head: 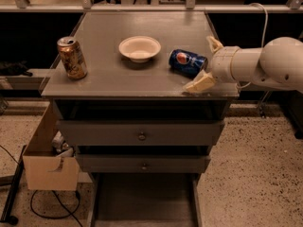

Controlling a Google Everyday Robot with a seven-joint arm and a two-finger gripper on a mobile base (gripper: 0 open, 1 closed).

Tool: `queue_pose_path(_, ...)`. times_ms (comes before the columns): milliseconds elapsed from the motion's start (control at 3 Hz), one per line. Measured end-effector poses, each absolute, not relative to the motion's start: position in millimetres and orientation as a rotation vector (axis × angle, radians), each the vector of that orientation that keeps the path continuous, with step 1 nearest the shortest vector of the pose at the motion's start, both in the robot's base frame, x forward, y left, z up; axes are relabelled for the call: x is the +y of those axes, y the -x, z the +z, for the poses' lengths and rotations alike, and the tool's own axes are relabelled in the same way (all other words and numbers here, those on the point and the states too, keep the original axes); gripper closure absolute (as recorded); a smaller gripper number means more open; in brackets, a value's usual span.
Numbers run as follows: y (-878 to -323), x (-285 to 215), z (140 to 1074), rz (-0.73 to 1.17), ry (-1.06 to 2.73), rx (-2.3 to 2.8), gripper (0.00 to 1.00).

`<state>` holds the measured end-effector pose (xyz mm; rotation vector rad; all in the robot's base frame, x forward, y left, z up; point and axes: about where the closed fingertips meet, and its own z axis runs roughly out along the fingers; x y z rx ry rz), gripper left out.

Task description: Pick pepsi can from bottom drawer and place on counter

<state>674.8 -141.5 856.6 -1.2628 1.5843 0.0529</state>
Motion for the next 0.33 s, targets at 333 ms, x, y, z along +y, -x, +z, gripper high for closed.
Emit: queue_pose_path(333, -674.8, -141.5, 856.6, 0.053, 1.263, 1.584, 0.00)
